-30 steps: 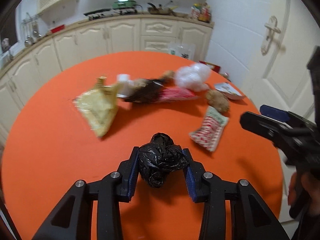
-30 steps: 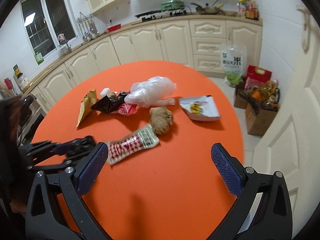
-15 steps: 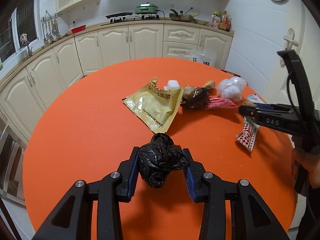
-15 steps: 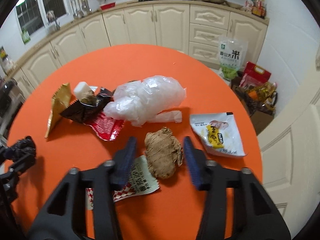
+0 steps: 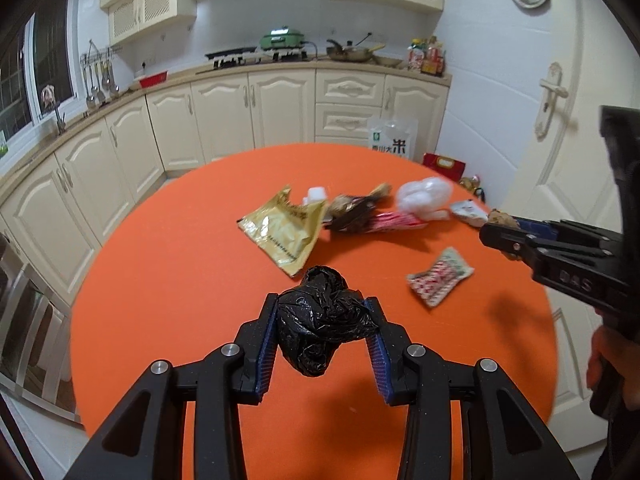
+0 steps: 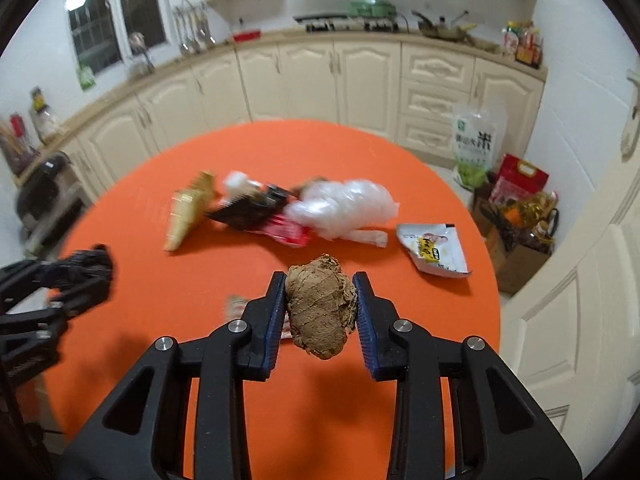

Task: Collect trash
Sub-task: 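Grasp the black plastic bag with the left tool while the right tool grasps the brown lump, then carry the black bag and brown lump to the blue bin and open both tools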

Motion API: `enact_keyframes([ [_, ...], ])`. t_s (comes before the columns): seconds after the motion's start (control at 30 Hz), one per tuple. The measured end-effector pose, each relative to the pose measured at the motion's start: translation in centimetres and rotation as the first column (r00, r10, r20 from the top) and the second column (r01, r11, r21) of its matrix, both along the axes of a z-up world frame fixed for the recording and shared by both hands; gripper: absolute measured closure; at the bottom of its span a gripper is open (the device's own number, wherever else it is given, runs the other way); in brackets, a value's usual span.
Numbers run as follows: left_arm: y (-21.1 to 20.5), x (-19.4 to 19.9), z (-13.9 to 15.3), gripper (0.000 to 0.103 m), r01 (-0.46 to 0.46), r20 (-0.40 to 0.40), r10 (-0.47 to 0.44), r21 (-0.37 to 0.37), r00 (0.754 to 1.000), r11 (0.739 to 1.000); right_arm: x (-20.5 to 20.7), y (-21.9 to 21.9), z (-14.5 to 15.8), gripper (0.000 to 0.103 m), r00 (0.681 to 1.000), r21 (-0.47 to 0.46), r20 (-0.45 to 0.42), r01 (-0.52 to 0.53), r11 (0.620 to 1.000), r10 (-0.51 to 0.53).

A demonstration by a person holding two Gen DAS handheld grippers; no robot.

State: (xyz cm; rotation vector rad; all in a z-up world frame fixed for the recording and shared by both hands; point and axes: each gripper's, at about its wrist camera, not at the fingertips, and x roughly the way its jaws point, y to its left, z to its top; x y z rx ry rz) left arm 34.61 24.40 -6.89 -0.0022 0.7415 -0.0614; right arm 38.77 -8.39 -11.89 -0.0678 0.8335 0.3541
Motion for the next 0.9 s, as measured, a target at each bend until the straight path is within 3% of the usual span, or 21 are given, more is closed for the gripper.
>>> enact_keyframes([
  [0.23, -4.0, -4.8, 2.5, 0.066, 0.038, 0.061, -0.039, 0.020, 0.997, 0.999, -8.3, -1.8, 4.1, 0.072, 0.994, 0.071, 0.107, -0.008, 0.997, 0.000],
  [0.43, -8.7, -8.8, 3.9, 0.066, 0.106, 0.087, -0.107, 0.019, 0.990, 0.994, -14.5, -5.6, 5.7, 0.072, 0.985, 0.137, 0.165, 0.025, 0.990, -0.047],
  [0.7, -17.8, -11.4, 3.2, 0.066, 0.253, 0.058, -0.256, 0.048, 0.965, 0.966, -18.8, -13.3, 4.8, 0.072, 0.973, 0.171, 0.149, 0.150, 0.974, -0.176],
  [0.9, -23.8, -10.6, 1.4, 0.066, 0.346, -0.006, -0.346, 0.069, 0.938, 0.936, -19.9, -18.5, 2.2, 0.072, 0.962, 0.171, 0.096, 0.238, 0.956, -0.256],
])
